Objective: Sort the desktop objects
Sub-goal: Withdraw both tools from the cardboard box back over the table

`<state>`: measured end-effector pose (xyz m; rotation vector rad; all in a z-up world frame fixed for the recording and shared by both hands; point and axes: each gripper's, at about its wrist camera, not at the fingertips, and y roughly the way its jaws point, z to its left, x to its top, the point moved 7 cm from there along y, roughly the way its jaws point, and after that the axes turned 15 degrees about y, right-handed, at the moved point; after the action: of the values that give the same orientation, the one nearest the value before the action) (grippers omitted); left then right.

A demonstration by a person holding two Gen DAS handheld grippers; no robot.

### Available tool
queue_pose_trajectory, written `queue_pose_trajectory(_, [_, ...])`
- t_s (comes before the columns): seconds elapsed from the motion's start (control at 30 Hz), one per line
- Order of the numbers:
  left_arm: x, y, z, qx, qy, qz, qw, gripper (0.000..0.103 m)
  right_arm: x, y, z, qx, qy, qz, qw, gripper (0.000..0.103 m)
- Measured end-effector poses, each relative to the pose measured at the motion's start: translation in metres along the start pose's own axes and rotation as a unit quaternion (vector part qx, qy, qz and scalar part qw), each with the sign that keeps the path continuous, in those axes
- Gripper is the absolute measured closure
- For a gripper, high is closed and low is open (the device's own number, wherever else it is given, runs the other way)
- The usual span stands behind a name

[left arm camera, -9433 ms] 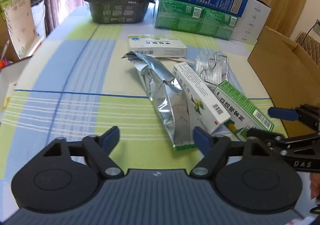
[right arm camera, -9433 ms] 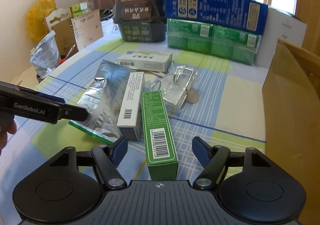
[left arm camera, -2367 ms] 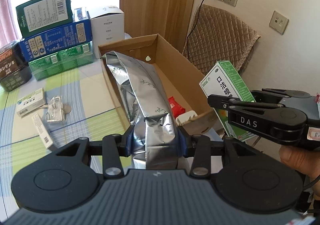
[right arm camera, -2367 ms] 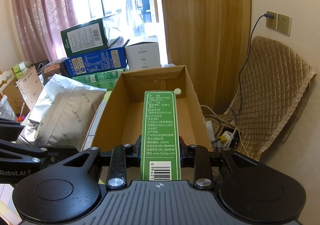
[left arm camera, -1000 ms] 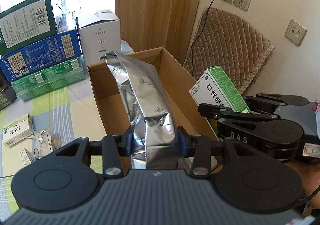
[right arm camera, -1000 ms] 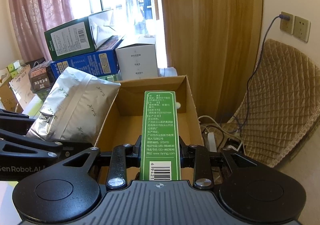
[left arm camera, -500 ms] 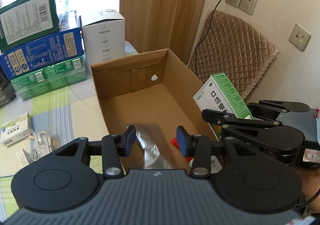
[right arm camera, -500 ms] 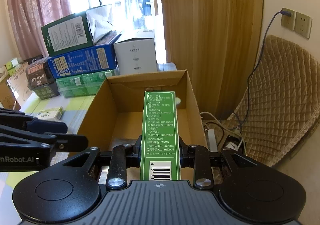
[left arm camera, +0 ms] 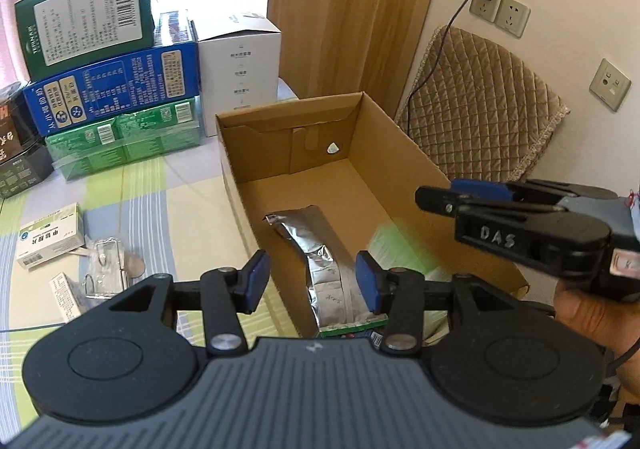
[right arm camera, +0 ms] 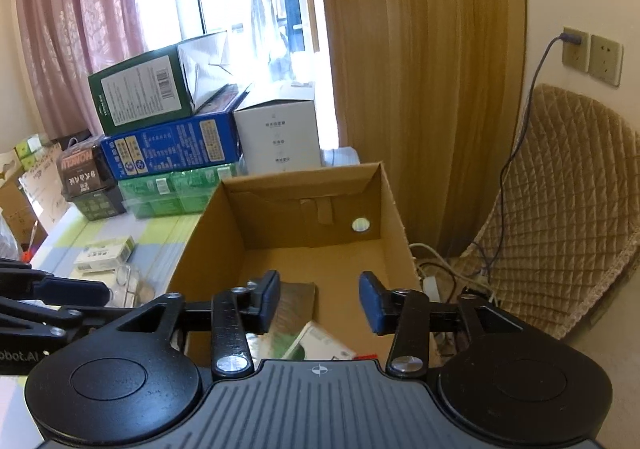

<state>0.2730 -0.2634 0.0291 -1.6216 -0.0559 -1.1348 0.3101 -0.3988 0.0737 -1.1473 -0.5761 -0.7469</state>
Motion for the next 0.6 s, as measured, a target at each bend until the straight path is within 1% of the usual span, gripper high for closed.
queue_pose_trajectory(0.13, [-0.007,-0.009,0.005,0.003,-0.007,-0.003,1.0000,0.061,-0.006,-0.011,-0.003,-0.002,0.001,0.001,1.000,0.054])
queue_pose_trajectory(0.23, [-0.014,-0.017,0.008,0.006,-0.014,-0.004,0.9999,0.060,-0.010,-0.020,-0.002,-0.002,0.007,0.003,1.000,0.047])
queue_pose_trajectory(0.33, [-0.022,-0.027,0.010,0.012,-0.020,-0.004,0.9997,0.057,-0.017,-0.032,0.004,0.002,0.009,0.007,1.000,0.038])
queue_pose_trajectory(0.4, [-0.027,-0.034,0.011,0.014,-0.023,-0.004,0.9996,0.054,-0.023,-0.040,0.010,0.006,0.008,0.010,1.000,0.026])
queue_pose_trajectory(0.43, [-0.030,-0.038,0.012,0.015,-0.025,-0.004,0.9996,0.053,-0.026,-0.045,0.014,0.008,0.007,0.012,1.000,0.022])
queue_pose_trajectory(0.47, [-0.033,-0.043,0.012,0.016,-0.026,-0.005,0.9995,0.052,-0.028,-0.049,0.018,0.011,0.006,0.012,1.000,0.015])
queue_pose_trajectory(0.53, [-0.040,-0.052,0.012,0.016,-0.029,-0.006,0.9994,0.050,-0.034,-0.058,0.026,0.015,0.004,0.012,1.000,0.011])
queue_pose_trajectory(0.6, [-0.047,-0.061,0.013,0.019,-0.030,-0.007,0.9993,0.042,-0.041,-0.065,0.035,0.019,0.000,0.015,1.000,0.008])
